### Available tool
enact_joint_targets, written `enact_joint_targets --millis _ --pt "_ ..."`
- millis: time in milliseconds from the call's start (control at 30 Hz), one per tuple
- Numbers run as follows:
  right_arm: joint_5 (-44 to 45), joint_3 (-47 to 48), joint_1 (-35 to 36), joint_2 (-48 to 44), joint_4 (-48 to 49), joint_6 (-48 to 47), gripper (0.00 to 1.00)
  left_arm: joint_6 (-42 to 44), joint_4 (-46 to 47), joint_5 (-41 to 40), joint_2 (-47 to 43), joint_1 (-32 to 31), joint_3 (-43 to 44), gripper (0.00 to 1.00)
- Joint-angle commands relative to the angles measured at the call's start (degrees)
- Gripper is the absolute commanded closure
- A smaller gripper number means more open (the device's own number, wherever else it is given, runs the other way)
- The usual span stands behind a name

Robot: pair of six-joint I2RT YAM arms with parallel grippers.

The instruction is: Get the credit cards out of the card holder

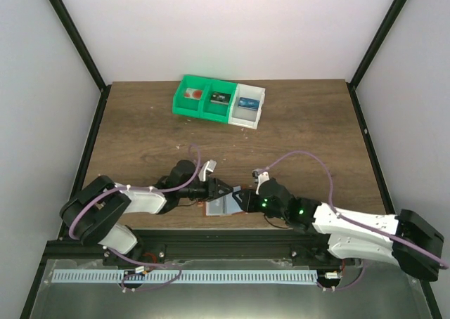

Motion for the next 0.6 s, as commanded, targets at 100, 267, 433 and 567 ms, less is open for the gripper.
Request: enact_joint_targets --millis 100,267,433,567 --pt "-1.7 0.8 0.5 -1.8 2.9 -3.3 0.69 2.9 -3.7 -2.8 -2.8 2.9 -1.5 0.57" --pt "-3.8 3.6 0.5 5.2 3.1 -4.5 0.72 6.0 -11.1 -6.1 -8.5 6.1 -3.8 0.46" --pt "-5.5 5.4 0.5 12.4 5.1 -4.9 0.75 5.8 -11.8 -6.9 -11.5 6.8 -6.8 0.39" --pt "-7.7 8.8 0.5 17.9 4.6 -5.0 0.74 4.8 -10.4 -6.5 -11.4 7.0 -8.0 0.37"
